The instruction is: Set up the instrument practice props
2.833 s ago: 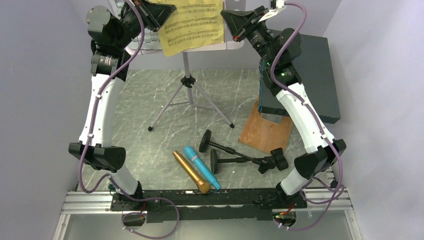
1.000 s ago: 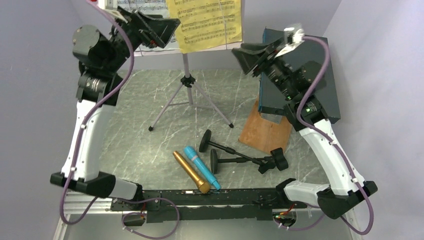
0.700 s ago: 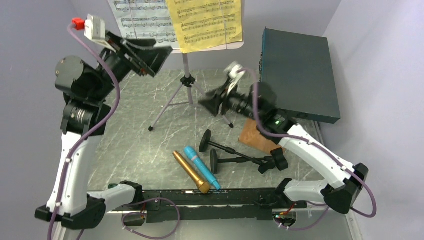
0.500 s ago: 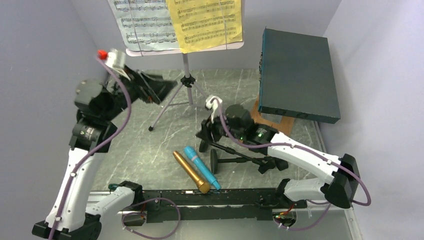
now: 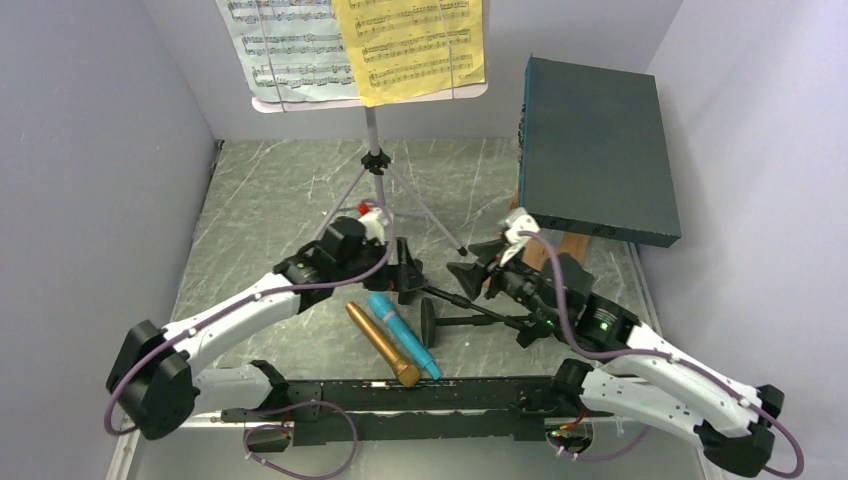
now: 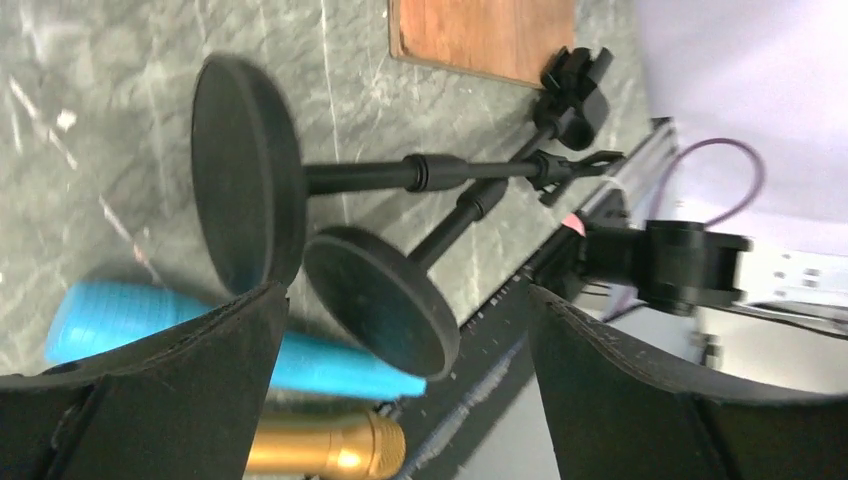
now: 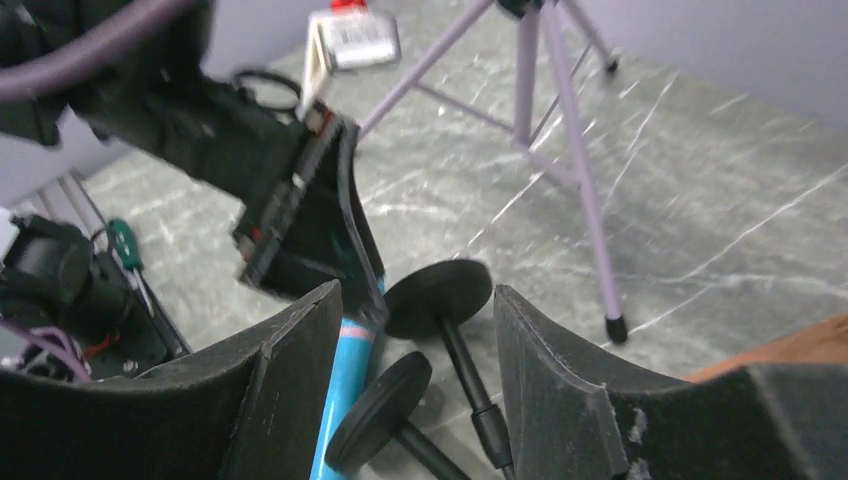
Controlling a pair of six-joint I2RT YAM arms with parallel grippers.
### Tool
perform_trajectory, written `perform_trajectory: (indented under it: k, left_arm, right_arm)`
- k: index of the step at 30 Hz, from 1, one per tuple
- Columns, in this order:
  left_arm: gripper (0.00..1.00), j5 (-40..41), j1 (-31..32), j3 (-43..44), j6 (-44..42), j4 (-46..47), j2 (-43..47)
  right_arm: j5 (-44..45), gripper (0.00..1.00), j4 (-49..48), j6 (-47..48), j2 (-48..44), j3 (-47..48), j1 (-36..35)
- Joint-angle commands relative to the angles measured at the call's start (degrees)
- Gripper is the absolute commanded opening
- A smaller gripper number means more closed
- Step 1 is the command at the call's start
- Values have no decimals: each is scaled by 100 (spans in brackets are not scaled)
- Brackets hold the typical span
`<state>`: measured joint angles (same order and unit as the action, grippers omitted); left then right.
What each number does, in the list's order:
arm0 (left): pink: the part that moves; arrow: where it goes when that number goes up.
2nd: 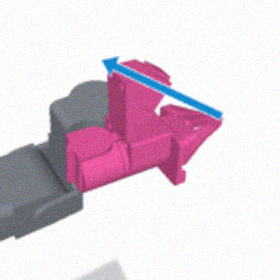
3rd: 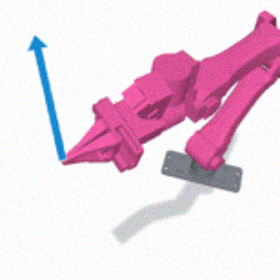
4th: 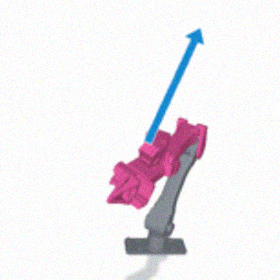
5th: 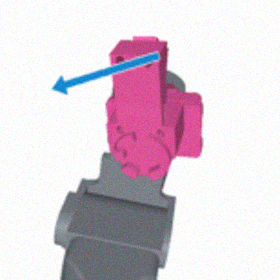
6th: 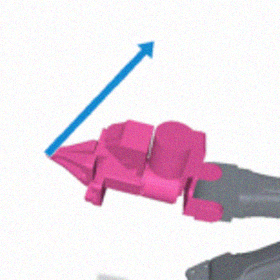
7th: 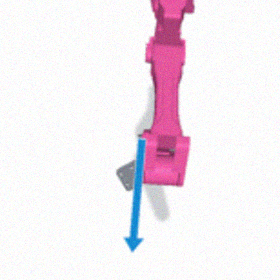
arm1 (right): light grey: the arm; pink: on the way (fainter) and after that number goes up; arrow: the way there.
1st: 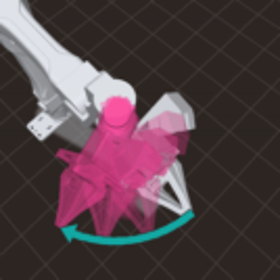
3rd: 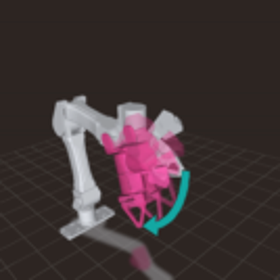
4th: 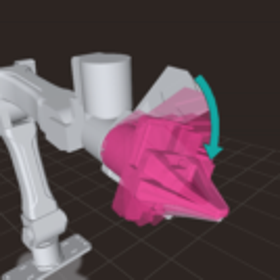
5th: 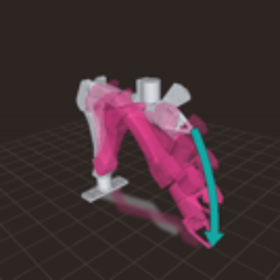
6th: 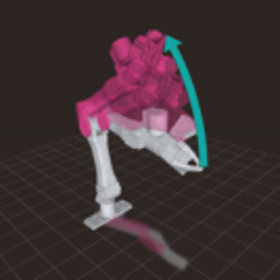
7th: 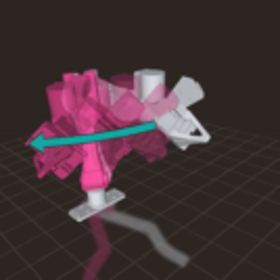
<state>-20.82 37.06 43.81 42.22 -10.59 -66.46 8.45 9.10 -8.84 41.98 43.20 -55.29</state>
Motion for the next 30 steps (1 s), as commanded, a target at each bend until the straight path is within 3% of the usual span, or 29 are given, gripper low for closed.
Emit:
perform_trajectory:
  k: [1, 6, 13, 25, 30]
  left_arm:
    - [91, 2232, 786, 676, -548, 86, -673]
    - [84, 3141, 1229, 904, -779, -87, -1551]
    - [77, 3206, 1386, 1160, -878, -173, -2281]
    - [94, 3136, 1364, 1556, -1123, -715, -1601]
    - [98, 3006, 1025, 1451, -965, -883, -1683]
  right_arm:
    - [520, 60, -70, 160, -481, 149, -8]
    - [681, 62, 9, 133, -866, -71, -7]
    - [797, 62, 138, 170, -850, -102, -8]
    - [752, 63, 38, 259, -743, -152, -4]
    - [803, 63, 91, 246, -820, -111, -8]
